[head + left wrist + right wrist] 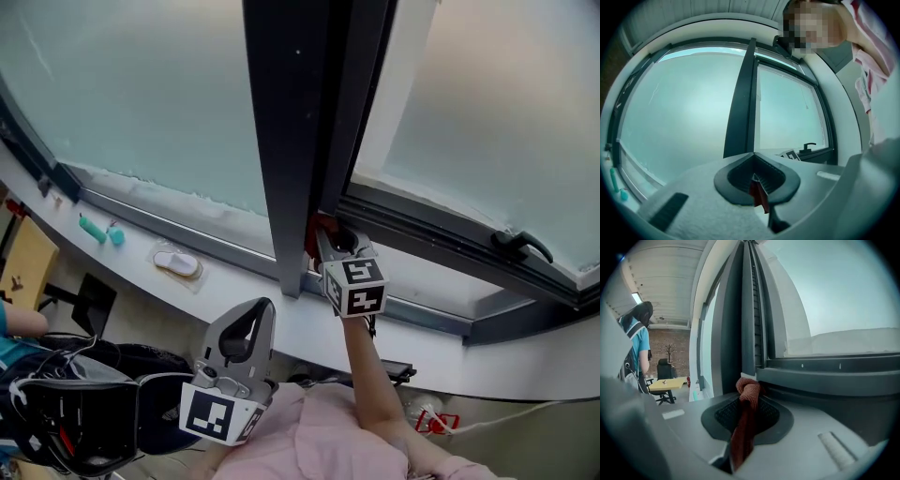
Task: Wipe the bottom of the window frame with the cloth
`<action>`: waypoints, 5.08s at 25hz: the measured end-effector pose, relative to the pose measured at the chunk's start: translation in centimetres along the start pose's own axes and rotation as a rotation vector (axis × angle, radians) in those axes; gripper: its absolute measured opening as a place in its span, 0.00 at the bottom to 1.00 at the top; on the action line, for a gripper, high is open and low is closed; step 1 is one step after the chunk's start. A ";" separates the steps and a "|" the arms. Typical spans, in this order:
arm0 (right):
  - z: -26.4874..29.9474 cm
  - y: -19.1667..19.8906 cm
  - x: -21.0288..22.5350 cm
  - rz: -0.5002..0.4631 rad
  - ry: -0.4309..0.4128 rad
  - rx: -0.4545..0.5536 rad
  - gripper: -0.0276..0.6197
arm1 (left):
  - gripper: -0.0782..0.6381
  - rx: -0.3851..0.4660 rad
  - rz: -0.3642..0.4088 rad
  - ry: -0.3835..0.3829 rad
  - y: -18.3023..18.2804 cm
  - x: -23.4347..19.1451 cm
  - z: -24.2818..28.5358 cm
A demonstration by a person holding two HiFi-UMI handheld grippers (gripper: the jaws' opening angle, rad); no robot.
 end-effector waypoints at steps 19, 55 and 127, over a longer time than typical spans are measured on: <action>-1.1 -0.2 1.0 -0.050 0.069 0.096 0.12 | 0.11 -0.014 -0.020 0.022 0.5 -0.9 1.4; -6.0 1.0 6.5 -0.002 0.225 0.101 0.12 | 0.11 -0.015 -0.019 0.120 0.6 1.0 1.4; -9.3 1.9 10.6 0.027 0.254 0.112 0.12 | 0.11 -0.010 -0.042 0.182 1.3 3.4 3.4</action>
Point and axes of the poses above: the fingertips, and each gripper's own axes: z forward along the fingers, x to its right, y out of its underside, the point moved 8 cm from there along -z, backward along the fingers, and after that the axes turned 9 degrees about y, right-handed, at the moved point
